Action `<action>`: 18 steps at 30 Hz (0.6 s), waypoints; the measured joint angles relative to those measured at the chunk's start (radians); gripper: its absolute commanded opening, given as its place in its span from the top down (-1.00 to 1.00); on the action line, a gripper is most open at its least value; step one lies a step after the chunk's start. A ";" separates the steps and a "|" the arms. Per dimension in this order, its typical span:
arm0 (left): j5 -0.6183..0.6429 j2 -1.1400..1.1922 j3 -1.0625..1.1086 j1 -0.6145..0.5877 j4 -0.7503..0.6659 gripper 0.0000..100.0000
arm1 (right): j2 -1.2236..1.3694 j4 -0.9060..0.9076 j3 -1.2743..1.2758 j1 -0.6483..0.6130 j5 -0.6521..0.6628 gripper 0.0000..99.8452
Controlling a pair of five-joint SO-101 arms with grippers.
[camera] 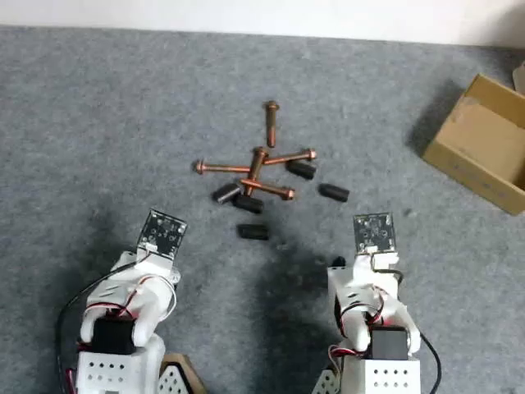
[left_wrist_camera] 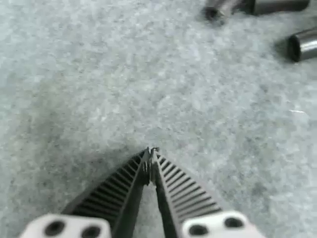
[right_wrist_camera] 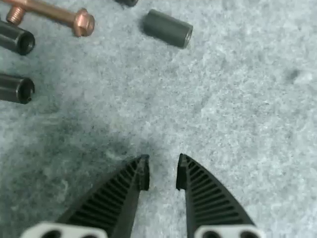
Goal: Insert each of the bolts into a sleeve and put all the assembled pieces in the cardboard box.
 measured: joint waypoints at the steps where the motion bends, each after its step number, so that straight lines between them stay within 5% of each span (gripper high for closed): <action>1: -0.020 0.000 0.002 0.000 -0.017 0.94 | 0.000 -0.018 0.000 -0.002 0.005 0.79; 5: -0.192 0.002 -0.003 0.000 -0.035 0.94 | 0.000 -0.218 0.000 -0.009 0.058 0.79; 10: -0.299 0.002 -0.005 0.003 0.002 0.94 | 0.000 -0.235 0.000 -0.012 0.046 0.79; 18: -0.334 0.058 -0.118 0.061 0.020 0.94 | 0.000 -0.195 0.000 -0.025 0.043 0.79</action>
